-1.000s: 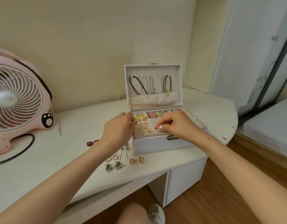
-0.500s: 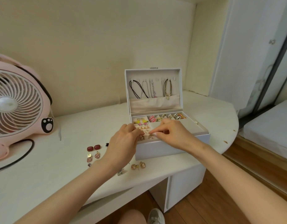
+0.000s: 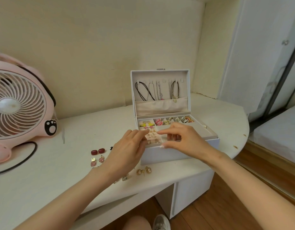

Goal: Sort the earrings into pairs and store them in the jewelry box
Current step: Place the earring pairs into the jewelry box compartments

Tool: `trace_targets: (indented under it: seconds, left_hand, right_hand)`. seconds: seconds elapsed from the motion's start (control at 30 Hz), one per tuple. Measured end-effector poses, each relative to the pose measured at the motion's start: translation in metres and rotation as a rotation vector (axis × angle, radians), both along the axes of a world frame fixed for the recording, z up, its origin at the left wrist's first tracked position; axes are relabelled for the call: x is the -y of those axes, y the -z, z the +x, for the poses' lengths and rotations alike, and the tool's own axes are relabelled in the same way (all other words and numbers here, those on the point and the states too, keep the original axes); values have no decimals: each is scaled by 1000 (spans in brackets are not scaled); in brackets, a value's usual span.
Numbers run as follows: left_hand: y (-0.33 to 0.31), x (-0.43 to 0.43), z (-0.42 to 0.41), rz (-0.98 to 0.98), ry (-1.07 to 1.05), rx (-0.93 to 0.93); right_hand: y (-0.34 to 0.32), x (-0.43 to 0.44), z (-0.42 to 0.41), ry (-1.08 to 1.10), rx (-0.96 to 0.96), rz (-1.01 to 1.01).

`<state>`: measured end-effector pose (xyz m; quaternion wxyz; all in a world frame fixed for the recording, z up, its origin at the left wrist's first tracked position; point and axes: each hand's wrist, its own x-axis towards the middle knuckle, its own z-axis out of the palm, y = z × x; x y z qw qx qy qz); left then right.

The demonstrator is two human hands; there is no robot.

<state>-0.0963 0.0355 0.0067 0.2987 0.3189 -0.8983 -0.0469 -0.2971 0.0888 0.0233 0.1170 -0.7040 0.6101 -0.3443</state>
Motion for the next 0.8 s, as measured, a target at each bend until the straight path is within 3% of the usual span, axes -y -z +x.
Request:
trace_targets:
  seconds: [0.1, 0.27, 0.8]
  left_hand:
    - [1, -2, 2, -6, -1, 28]
    - [1, 2, -2, -2, -34, -33]
    - [6, 14, 0, -69, -25, -92]
  right_hand:
    - [8, -2, -3, 45, -74, -75]
    - [18, -1, -2, 104, 48, -197]
    - [27, 2, 14, 212, 13, -328]
